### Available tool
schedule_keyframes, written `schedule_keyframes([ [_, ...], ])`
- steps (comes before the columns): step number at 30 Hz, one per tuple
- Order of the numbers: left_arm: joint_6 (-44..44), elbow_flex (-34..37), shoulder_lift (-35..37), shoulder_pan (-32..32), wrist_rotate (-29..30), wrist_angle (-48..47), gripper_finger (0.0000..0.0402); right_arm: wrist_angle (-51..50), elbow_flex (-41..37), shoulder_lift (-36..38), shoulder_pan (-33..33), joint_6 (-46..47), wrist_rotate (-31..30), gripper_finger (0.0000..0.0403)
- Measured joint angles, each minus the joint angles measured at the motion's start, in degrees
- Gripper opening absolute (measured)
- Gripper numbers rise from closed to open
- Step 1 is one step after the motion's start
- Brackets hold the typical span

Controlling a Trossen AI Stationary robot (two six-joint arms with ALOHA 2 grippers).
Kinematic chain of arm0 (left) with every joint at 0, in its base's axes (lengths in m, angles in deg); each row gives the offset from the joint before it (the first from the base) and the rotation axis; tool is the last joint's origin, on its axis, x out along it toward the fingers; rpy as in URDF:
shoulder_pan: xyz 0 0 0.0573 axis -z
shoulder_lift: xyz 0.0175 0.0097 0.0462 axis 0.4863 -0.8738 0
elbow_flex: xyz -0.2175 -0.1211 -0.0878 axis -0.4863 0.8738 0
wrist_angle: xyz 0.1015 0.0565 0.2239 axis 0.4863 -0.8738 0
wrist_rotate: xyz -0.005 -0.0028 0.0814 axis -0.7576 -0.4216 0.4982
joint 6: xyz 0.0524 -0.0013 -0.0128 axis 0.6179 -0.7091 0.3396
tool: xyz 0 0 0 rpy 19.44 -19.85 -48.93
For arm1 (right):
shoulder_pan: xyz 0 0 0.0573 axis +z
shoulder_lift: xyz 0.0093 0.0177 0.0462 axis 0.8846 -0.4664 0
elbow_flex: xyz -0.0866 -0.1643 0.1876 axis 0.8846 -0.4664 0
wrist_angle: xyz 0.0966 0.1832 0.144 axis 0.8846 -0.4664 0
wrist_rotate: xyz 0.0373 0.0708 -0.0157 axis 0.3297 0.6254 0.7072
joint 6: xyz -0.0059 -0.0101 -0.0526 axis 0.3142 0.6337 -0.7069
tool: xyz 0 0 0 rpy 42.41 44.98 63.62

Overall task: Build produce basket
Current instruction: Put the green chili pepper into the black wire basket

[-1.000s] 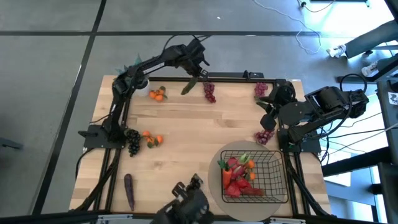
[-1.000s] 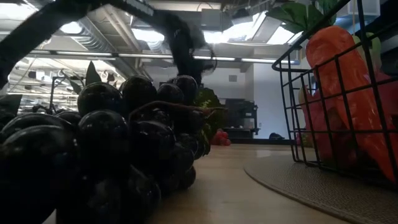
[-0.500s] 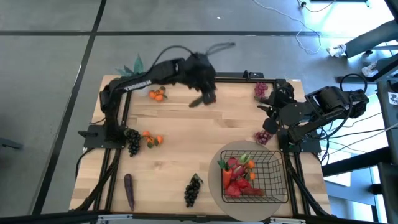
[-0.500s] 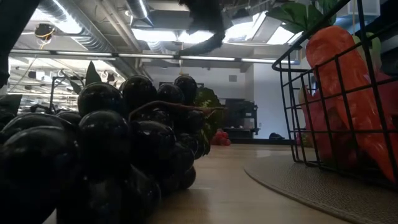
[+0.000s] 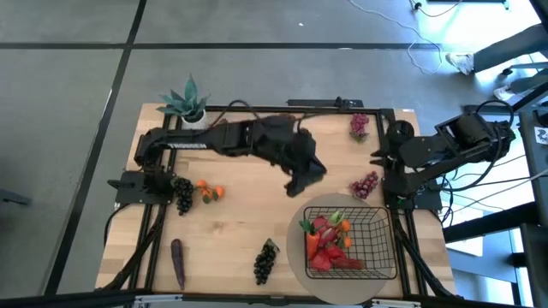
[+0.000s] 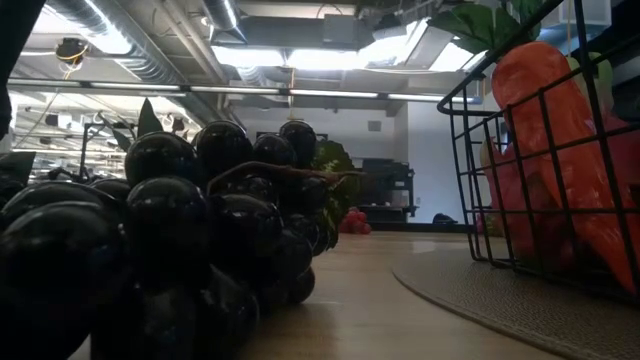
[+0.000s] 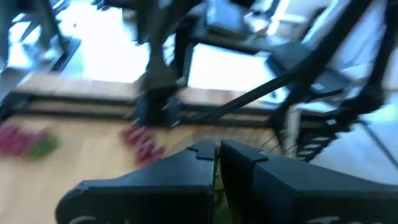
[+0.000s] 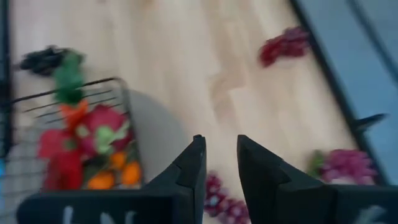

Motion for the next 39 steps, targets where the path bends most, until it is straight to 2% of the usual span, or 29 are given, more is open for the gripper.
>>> schedule_keyframes([
  [5, 0.0, 0.0, -2.2, 4.3, -3.3, 8.8, 0.0, 0.0, 0.0, 1.2, 0.0, 0.1, 4.3, 0.0078],
  [15, -0.5, 0.1, -9.1, 9.0, -6.5, 15.7, 0.0, 0.1, 0.0, 1.3, 0.0, 0.9, 4.3, 0.0078],
  [22, -1.4, 0.0, -15.4, 12.0, -10.7, 27.6, 0.0, 0.3, 0.0, 1.2, 0.0, 1.8, 4.2, 0.0078],
  [27, -2.8, 0.0, -18.5, 14.2, -10.7, 32.9, 0.0, 0.3, 0.0, 1.1, 0.0, 1.8, 4.2, 0.0078],
  [33, -2.8, 0.0, -22.2, 15.9, -6.2, 32.9, 0.0, 0.4, 0.0, 1.1, 0.0, 1.7, 4.3, 0.0078],
  [39, -4.2, 0.0, -23.0, 15.7, -1.9, 32.1, 0.0, 0.8, 0.0, 1.1, 0.7, 1.8, 12.9, 0.0078],
])
